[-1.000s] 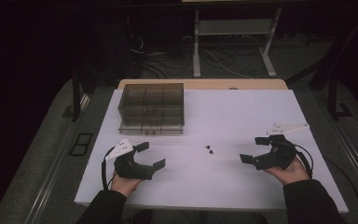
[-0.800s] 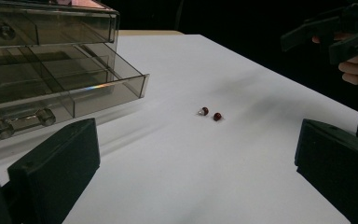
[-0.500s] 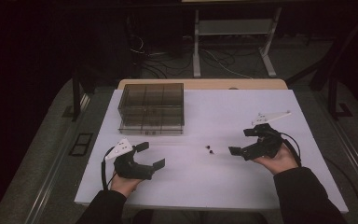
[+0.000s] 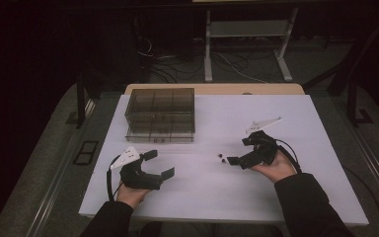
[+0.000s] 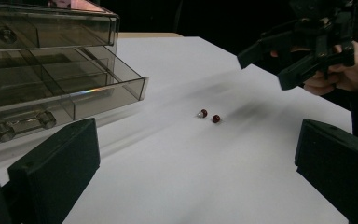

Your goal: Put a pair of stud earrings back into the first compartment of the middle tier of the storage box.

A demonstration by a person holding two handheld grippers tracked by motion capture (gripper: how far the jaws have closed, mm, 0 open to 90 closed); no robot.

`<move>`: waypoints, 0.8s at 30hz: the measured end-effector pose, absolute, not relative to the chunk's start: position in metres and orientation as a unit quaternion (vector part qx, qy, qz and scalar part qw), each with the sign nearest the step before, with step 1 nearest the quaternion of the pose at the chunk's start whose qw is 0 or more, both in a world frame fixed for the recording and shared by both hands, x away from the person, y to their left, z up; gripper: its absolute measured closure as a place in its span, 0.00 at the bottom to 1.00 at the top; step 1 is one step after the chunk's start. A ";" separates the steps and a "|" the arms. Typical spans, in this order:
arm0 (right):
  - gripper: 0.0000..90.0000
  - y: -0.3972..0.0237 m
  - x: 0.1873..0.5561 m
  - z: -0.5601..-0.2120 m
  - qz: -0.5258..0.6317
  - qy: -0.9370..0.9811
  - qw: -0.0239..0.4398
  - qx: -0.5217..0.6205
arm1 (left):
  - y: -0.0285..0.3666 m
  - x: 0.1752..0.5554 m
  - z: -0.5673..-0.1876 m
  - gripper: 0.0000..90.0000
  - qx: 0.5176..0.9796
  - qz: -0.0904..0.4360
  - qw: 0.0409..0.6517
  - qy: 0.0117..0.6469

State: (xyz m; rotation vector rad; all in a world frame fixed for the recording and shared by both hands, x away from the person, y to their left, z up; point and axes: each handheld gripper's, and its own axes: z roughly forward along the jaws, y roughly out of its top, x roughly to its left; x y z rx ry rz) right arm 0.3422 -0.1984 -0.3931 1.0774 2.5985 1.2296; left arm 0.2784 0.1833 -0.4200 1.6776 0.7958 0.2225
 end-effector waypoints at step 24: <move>0.36 -0.177 0.364 -0.430 0.365 0.867 0.005 0.339 | 0.185 0.280 -0.420 0.00 0.719 0.095 0.595 0.346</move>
